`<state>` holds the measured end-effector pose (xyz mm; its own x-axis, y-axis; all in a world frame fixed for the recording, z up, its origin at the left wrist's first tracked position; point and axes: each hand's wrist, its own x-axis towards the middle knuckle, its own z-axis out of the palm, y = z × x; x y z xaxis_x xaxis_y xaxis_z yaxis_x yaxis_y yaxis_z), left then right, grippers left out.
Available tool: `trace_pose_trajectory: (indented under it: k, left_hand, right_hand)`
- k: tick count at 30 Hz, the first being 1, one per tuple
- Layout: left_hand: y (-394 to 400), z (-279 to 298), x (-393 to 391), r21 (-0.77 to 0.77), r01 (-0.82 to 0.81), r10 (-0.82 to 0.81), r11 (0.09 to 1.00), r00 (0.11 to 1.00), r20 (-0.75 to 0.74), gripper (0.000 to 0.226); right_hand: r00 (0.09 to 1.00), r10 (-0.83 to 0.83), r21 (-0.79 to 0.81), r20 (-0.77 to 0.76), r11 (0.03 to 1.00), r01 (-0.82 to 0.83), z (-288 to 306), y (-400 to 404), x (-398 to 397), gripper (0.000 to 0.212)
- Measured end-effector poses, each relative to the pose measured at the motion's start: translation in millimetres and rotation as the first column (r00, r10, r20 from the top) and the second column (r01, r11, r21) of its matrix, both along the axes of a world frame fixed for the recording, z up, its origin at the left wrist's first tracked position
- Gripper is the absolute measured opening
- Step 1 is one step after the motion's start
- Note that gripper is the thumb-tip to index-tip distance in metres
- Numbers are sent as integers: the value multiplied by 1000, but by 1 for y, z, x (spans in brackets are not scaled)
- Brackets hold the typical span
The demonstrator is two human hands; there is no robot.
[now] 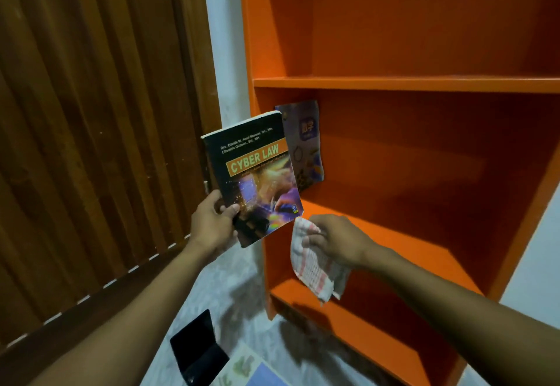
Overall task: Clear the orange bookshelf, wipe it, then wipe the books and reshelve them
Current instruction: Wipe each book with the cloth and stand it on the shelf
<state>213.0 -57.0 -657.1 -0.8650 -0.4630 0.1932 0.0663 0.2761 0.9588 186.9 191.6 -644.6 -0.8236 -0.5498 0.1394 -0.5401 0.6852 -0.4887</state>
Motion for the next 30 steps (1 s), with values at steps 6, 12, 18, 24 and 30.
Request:
trace_pose_trajectory:
  k: [6,12,18,24,30]
  left_hand:
    - [49,25,-69,-104,5,-8,995,999,-35,11]
    - [96,16,-142,-167,-133,132,977,991,-16,4]
    - [121,12,-198,-135,-278,283,951,959,16,16]
    - [135,9,-211,-56,-385,385,921,923,-4,41]
    - [120,-5,-191,-124,-308,270,943,929,-254,21]
  right_hand:
    - [995,-70,-188,-76,981,55,37,11,-28,26]
    - [992,-113,-194,-64,976,99,36,31,-55,38]
    - [992,-122,-248,-23,962,112,24,44,-75,32]
    - [995,-98,-304,-21,949,87,11,52,-83,30]
    - [996,-77,-345,47,934,89,4,56,-73,35]
